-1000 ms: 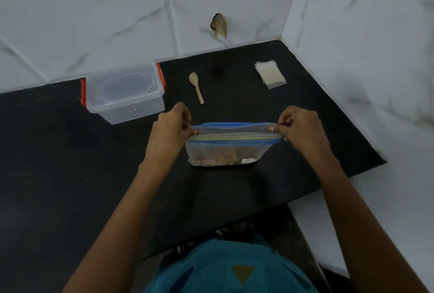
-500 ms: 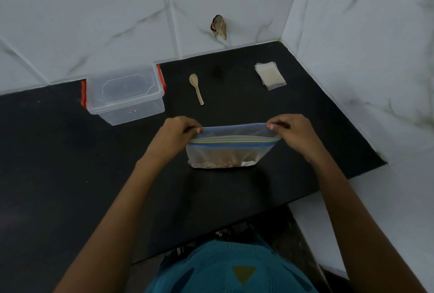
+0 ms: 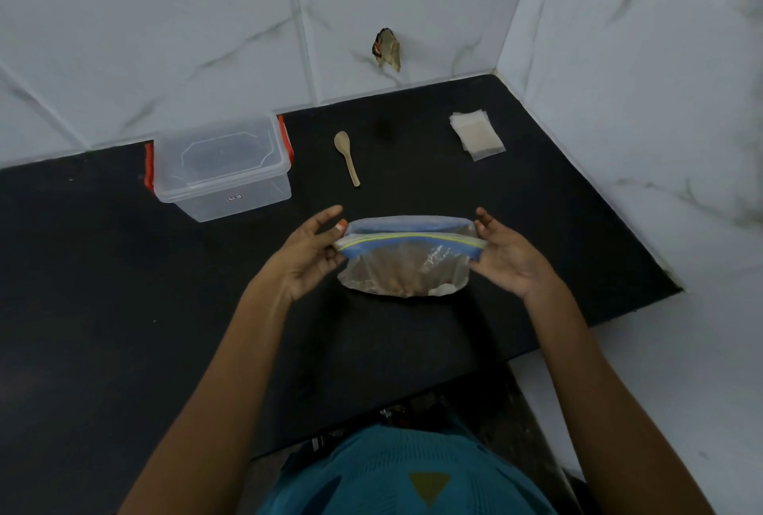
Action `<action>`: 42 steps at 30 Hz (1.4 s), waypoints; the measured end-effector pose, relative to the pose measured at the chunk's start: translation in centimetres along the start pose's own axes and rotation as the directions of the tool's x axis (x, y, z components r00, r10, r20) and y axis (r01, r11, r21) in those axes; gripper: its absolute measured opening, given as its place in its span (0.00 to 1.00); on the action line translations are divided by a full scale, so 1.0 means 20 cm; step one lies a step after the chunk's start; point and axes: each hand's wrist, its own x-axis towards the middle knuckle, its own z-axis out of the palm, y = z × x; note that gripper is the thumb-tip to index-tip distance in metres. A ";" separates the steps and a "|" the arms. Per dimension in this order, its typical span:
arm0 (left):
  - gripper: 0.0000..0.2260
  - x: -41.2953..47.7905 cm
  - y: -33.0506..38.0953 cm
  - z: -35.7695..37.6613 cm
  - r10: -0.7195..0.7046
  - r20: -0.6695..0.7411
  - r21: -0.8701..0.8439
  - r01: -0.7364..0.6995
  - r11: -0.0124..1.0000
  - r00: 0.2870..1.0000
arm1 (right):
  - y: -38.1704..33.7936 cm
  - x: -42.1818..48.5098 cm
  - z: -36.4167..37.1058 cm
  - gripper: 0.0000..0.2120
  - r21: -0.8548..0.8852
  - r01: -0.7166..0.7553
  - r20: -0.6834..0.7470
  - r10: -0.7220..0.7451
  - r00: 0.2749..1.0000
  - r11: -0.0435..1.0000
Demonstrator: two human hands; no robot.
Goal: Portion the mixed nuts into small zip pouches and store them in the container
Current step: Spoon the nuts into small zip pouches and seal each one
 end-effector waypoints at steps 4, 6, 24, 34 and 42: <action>0.16 -0.02 -0.01 -0.02 -0.089 0.082 -0.244 0.107 0.964 0.993 | 0.00 -0.02 -0.01 0.34 0.015 -0.007 0.001 0.007 1.000 1.000; 0.16 -0.03 0.00 -0.01 -0.106 0.099 -0.189 0.123 0.974 0.989 | -0.02 -0.03 0.00 0.26 -0.057 -0.002 -0.039 0.000 0.999 0.998; 0.07 -0.10 -0.03 0.04 0.136 -0.198 0.533 -0.009 0.846 0.971 | -0.03 -0.18 0.09 0.07 -0.746 -0.155 -0.375 -0.217 0.901 0.647; 0.05 -0.12 -0.07 0.02 -0.135 -0.047 -0.404 0.104 0.909 0.990 | -0.02 -0.18 0.02 0.06 -0.042 -0.177 -0.237 0.163 0.958 0.983; 0.04 -0.11 -0.09 0.06 -0.227 -0.067 -0.377 0.186 0.907 0.972 | 0.03 -0.14 0.04 0.05 0.063 -0.159 -0.252 0.170 0.953 0.985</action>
